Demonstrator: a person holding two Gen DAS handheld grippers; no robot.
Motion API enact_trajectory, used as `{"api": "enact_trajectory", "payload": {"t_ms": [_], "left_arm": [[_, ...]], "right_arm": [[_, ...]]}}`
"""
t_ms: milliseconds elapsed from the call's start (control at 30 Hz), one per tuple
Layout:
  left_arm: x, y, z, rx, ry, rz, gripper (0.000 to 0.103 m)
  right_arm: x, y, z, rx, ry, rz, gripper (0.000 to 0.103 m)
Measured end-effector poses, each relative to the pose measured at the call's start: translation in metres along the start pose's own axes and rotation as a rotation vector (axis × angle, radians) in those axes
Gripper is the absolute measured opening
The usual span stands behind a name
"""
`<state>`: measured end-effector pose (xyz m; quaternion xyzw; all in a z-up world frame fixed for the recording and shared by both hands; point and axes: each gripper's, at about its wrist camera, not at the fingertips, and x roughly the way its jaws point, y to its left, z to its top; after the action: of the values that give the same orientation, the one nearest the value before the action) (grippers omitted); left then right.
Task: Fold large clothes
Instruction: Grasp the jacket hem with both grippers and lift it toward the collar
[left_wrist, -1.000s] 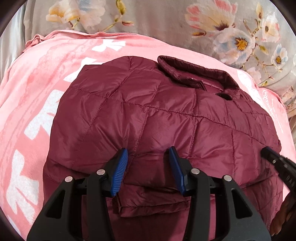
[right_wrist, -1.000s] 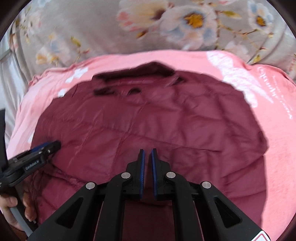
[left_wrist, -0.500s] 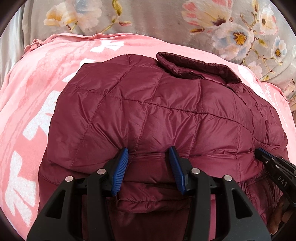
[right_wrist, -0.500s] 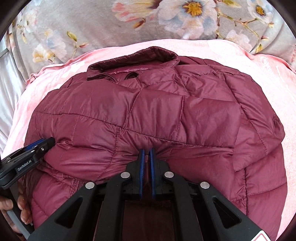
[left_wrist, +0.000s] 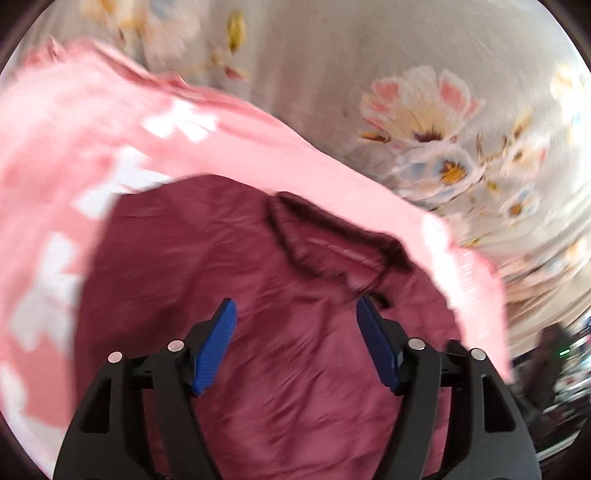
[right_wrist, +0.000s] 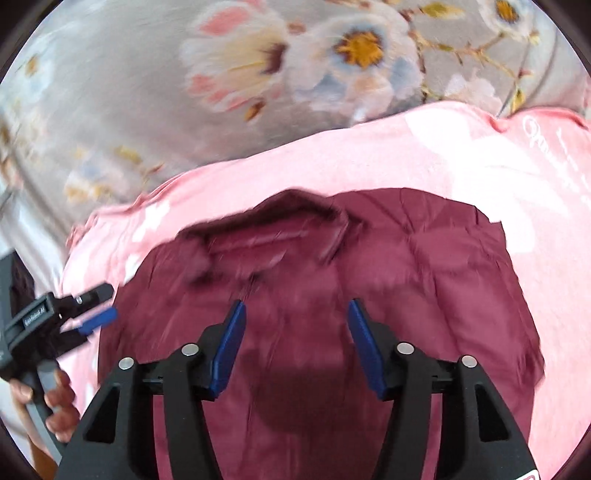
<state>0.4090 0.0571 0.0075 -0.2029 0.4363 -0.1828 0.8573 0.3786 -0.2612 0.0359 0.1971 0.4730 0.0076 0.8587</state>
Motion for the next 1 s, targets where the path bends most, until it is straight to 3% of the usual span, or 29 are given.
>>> {"api": "enact_trajectory", "payload": {"t_ms": [133,300,367,400,433,467,533,700,767,833,900,1000], "left_arm": [[0.062,0.006,0.027,-0.162,0.130,-0.083,0.065],[0.109,0.013,0.028,-0.215,0.182,-0.034,0.064],[0.111,0.010,0.030,-0.196,0.176,-0.031,0.053],[0.114,0.006,0.030,-0.176,0.182,-0.028,0.044],[0.117,0.004,0.031,-0.167,0.196,-0.034,0.023],[0.119,0.003,0.032,-0.166,0.206,-0.035,0.016],[0.116,0.000,0.033,-0.159,0.193,-0.037,0.010],[0.073,-0.014,0.040,-0.078,0.087,-0.100,0.007],[0.064,-0.013,0.035,-0.050,0.072,-0.097,0.008],[0.074,-0.012,0.026,-0.005,0.077,-0.029,0.008],[0.090,-0.004,0.018,-0.009,0.101,0.011,0.008],[0.105,0.010,0.007,-0.053,0.119,0.011,0.008]], "right_arm": [[0.033,-0.008,0.025,0.050,0.030,0.004,0.058],[0.080,-0.017,0.035,0.066,0.088,-0.083,0.060],[0.089,-0.012,0.034,0.052,0.113,-0.070,0.061],[0.092,-0.006,0.034,0.030,0.120,-0.057,0.057],[0.093,-0.002,0.034,0.014,0.125,-0.046,0.038],[0.094,0.004,0.035,-0.005,0.136,-0.027,0.017],[0.086,0.014,0.041,-0.012,0.114,0.009,0.007],[0.030,0.016,0.052,-0.001,-0.028,0.150,0.006],[0.036,0.012,0.047,-0.020,-0.011,0.110,0.006],[0.060,0.001,0.041,-0.002,0.053,0.062,0.006],[0.074,-0.009,0.040,0.064,0.093,0.111,0.009],[0.079,-0.017,0.036,0.134,0.117,0.173,0.014]]}}
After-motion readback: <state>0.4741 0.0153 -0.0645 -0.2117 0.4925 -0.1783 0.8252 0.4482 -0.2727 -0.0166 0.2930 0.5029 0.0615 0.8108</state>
